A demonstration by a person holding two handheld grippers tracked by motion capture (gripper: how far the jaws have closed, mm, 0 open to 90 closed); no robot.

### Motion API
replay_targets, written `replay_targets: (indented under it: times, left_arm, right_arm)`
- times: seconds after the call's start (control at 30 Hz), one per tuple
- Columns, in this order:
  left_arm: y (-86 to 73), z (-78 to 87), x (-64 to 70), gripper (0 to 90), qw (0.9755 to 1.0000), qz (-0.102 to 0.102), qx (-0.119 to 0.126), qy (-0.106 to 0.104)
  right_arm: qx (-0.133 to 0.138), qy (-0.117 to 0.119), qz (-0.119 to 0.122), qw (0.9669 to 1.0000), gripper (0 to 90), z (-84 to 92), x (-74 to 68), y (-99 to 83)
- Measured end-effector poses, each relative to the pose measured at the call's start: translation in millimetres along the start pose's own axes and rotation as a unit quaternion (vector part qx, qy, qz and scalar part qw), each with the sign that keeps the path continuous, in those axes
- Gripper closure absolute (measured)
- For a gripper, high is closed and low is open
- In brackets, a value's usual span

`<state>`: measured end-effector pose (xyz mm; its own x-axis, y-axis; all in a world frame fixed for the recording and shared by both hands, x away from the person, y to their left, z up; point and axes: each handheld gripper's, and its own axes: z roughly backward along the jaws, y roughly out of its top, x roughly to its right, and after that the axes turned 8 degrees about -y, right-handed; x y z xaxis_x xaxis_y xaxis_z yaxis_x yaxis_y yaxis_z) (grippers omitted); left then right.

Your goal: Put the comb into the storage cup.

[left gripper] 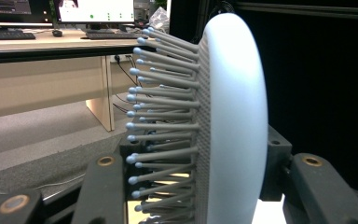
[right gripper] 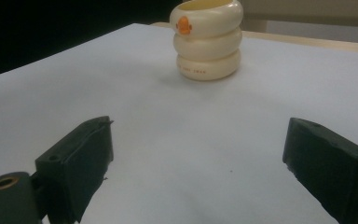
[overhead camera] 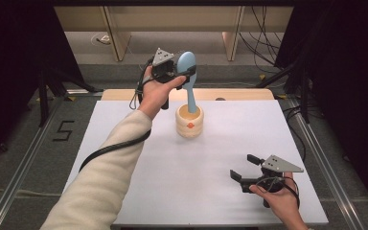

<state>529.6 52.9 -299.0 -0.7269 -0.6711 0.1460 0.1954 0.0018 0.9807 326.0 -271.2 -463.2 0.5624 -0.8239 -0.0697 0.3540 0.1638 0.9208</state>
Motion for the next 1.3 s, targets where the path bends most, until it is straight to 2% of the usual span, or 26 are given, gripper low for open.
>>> replay_targets:
  times: [1.3]
  left_arm:
    - [-14.2, -8.0, -6.3, 49.6, 0.9998, 0.004, -0.016, 0.007]
  right_arm:
    - [0.0, 0.001, 0.002, 1.0, 9.4, -0.1, -0.2, -0.3]
